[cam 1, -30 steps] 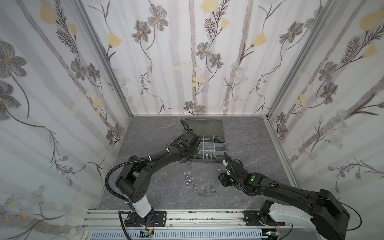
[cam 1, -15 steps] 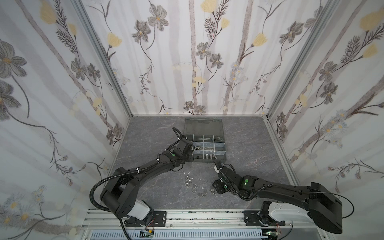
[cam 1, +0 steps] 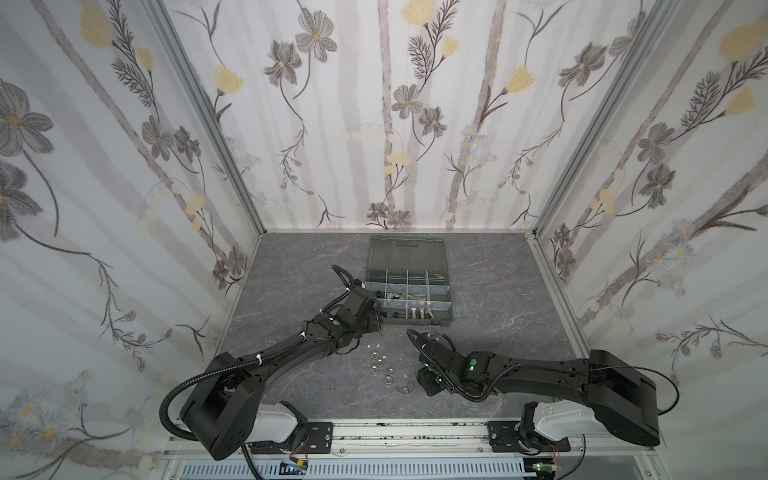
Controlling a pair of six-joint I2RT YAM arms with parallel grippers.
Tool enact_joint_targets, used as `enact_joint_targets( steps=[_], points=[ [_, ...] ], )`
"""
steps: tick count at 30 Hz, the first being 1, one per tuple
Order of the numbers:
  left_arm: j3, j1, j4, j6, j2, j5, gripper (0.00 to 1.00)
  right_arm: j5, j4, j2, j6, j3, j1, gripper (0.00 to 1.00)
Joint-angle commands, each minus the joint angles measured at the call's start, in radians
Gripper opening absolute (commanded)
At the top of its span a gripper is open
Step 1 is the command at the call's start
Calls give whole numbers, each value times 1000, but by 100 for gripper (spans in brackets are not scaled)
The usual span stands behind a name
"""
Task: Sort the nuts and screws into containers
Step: 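Grasp a silver wing nut in the pile with the right gripper, then lift and carry the wing nut with the right gripper over the wing-nut compartment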
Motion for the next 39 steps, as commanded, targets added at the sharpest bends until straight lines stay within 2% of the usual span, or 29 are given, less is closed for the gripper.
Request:
enact_joint_targets(
  steps=[1, 9, 18, 27, 33, 39],
  points=[
    [-17, 1, 23, -24, -22, -16, 45, 37, -18, 16, -3, 14, 8, 39],
    [-63, 0, 30, -48, -66, -19, 46, 41, -33, 40, -2, 19, 26, 34],
    [-89, 1, 36, -59, -75, -22, 46, 64, -48, 51, -5, 35, 38, 21],
    [-117, 1, 40, -76, -121, -28, 46, 92, -52, 11, -40, 70, 28, 18],
    [-151, 1, 40, -94, -156, -26, 46, 116, -69, -14, -132, 162, -38, 17],
    [-172, 0, 40, -133, -201, -25, 46, 79, -41, -2, -247, 252, -171, 17]
  ],
)
